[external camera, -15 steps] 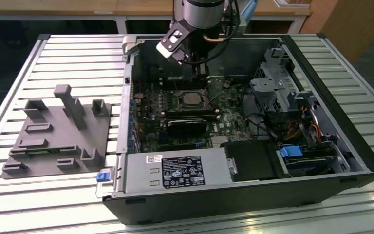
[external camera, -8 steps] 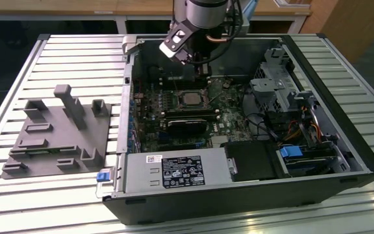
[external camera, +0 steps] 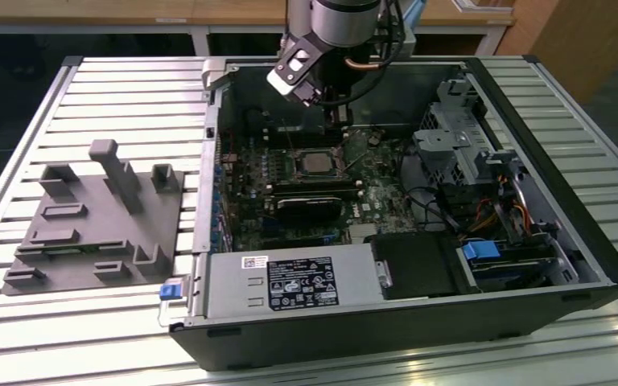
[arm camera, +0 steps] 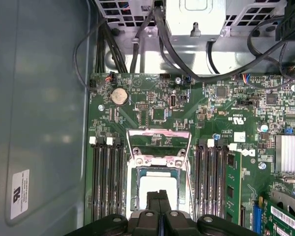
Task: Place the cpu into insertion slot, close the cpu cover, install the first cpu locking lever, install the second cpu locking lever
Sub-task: 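Close the cpu cover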
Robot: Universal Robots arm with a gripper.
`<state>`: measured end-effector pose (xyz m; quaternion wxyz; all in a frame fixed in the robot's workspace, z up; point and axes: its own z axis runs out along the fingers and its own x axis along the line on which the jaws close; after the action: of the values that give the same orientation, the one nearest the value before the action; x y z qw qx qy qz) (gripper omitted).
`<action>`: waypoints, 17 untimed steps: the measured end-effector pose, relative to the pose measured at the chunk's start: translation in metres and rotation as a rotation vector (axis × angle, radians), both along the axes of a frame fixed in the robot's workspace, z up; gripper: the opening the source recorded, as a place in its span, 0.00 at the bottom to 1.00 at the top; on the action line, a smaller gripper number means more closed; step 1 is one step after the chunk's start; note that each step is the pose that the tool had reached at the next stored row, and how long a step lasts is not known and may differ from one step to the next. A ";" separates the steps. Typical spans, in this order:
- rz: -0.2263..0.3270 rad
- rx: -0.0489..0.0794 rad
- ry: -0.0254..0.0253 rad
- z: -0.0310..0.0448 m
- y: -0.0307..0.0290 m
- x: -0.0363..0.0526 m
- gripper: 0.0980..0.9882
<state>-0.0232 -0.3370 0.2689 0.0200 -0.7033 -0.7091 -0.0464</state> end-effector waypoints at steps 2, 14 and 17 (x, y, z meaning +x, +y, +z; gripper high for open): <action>0.000 0.000 0.0000 0.0000 0.0000 0.0008 0.01; 0.000 0.000 0.0001 0.0000 0.0000 0.0114 0.01; 0.000 0.000 0.0007 -0.0001 0.0000 0.0156 0.01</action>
<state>-0.0077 -0.3370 0.2688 0.0203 -0.7033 -0.7091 -0.0461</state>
